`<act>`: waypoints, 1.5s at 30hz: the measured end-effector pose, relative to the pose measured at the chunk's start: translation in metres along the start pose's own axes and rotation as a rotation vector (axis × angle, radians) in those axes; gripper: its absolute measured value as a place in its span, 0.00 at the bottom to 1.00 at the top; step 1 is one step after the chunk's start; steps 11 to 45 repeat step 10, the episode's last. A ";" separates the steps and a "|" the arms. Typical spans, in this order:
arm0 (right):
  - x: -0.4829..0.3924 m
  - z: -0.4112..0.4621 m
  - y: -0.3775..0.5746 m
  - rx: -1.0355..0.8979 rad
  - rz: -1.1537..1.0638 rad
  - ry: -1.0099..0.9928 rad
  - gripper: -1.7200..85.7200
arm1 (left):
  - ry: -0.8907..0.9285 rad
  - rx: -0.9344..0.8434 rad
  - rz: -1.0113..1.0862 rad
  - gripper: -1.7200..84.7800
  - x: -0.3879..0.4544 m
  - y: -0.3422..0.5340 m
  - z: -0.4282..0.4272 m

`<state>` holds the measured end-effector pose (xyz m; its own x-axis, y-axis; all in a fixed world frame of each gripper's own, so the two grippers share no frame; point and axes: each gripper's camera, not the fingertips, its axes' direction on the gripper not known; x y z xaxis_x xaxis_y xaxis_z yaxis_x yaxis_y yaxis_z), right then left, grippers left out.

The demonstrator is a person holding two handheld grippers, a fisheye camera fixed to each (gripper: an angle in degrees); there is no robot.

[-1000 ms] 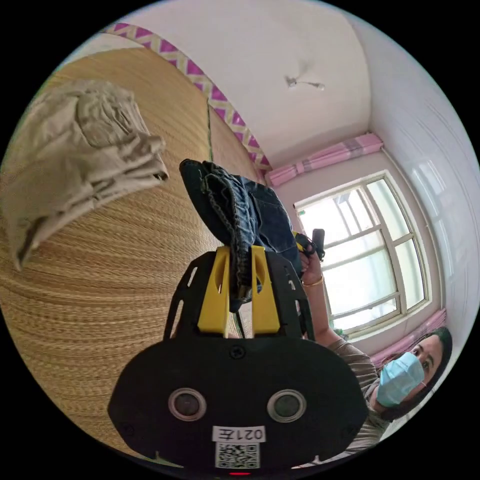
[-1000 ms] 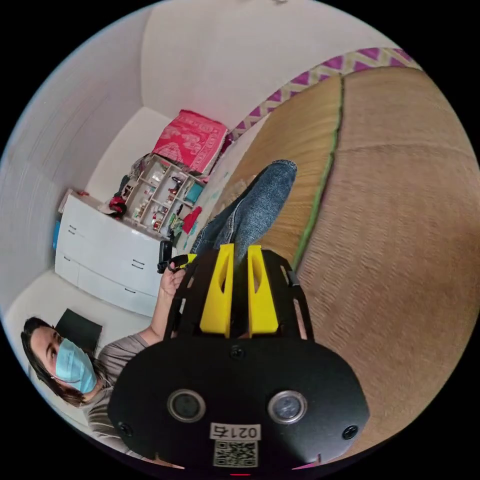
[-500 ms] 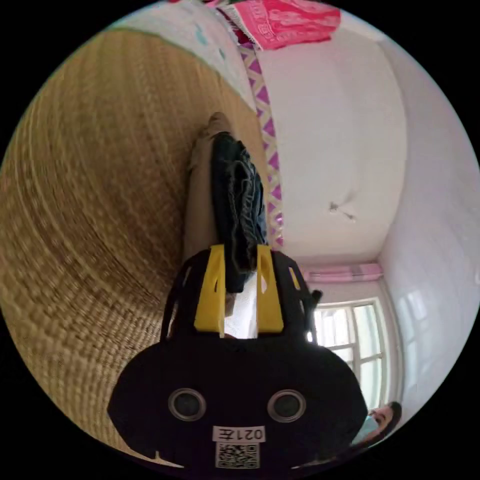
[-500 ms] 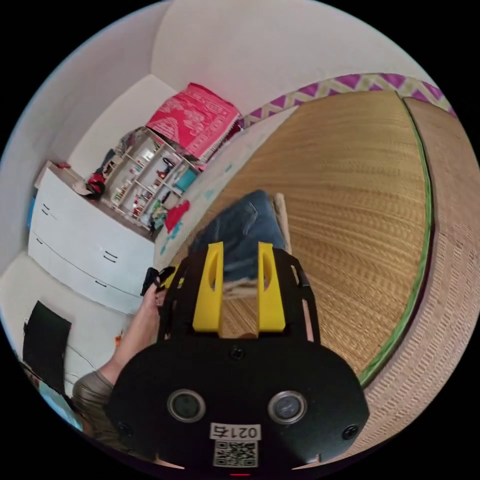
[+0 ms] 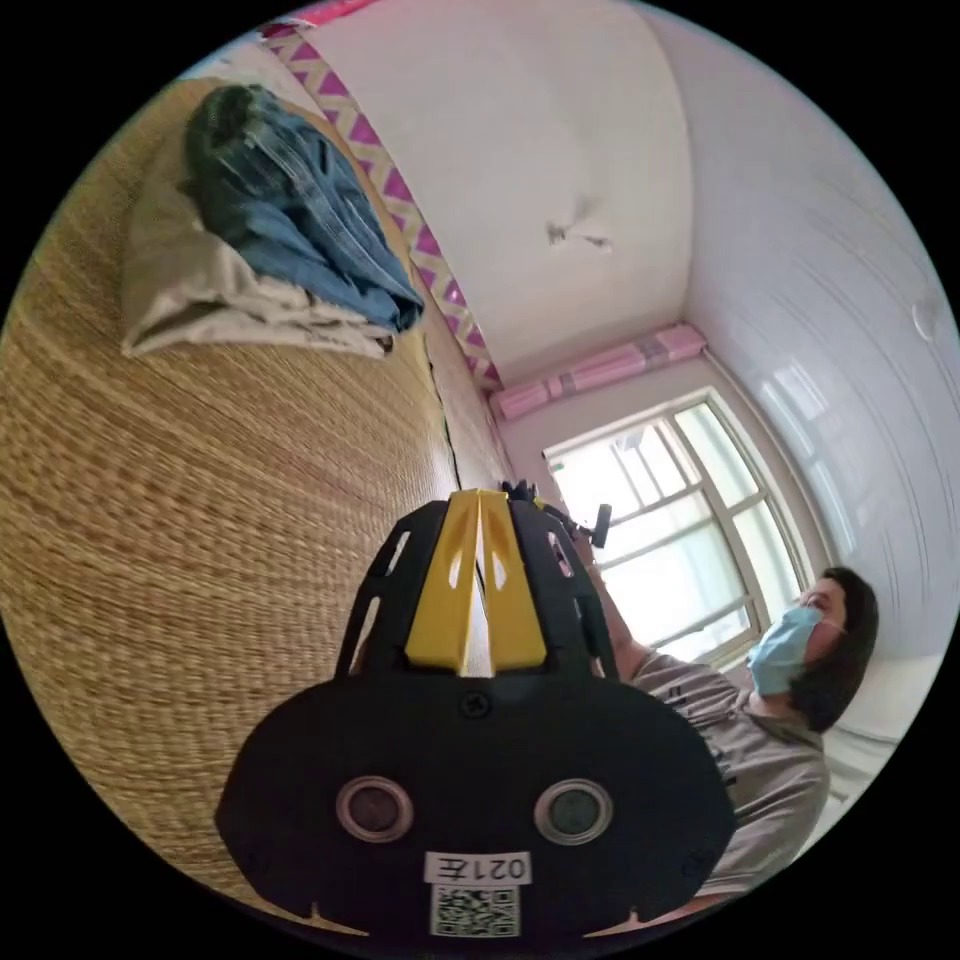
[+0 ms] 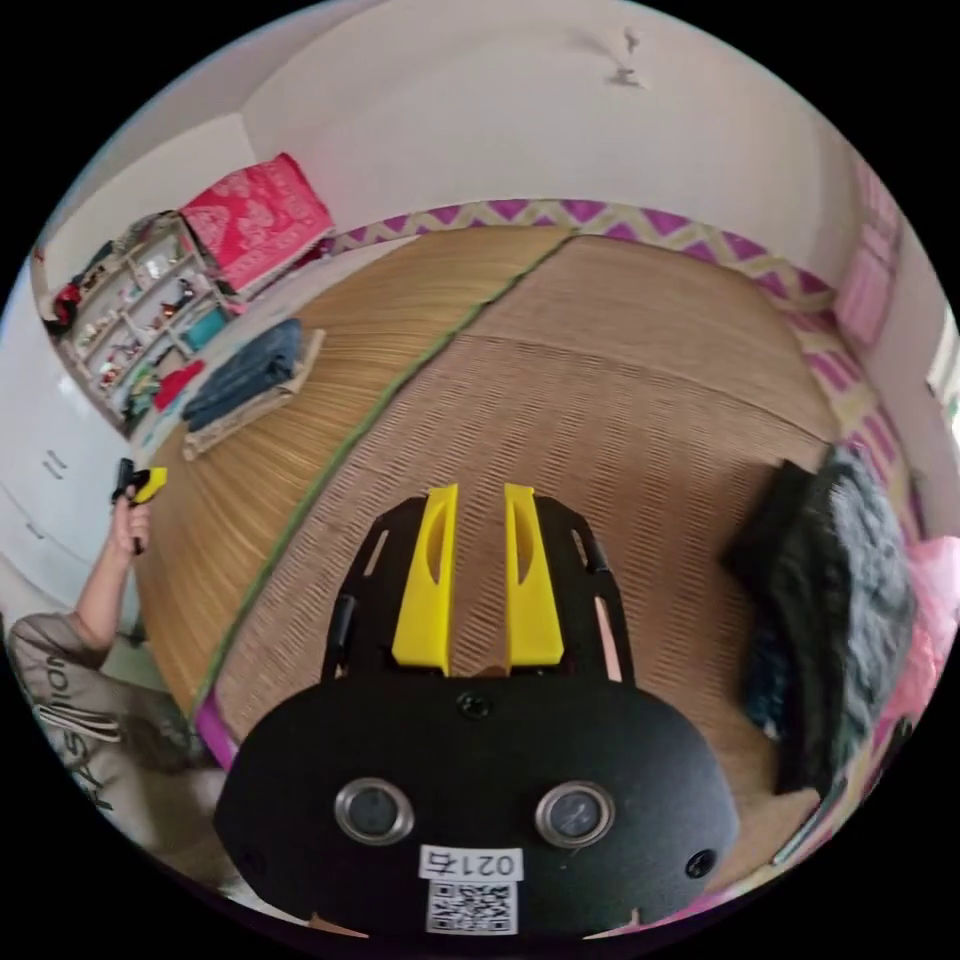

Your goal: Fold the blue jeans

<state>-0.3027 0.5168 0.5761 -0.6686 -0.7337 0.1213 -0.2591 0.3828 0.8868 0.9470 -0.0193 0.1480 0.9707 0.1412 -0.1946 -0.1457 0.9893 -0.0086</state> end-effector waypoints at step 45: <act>0.004 -0.108 0.068 0.034 0.007 0.674 0.16 | 0.059 -0.275 0.295 0.02 0.056 0.086 0.148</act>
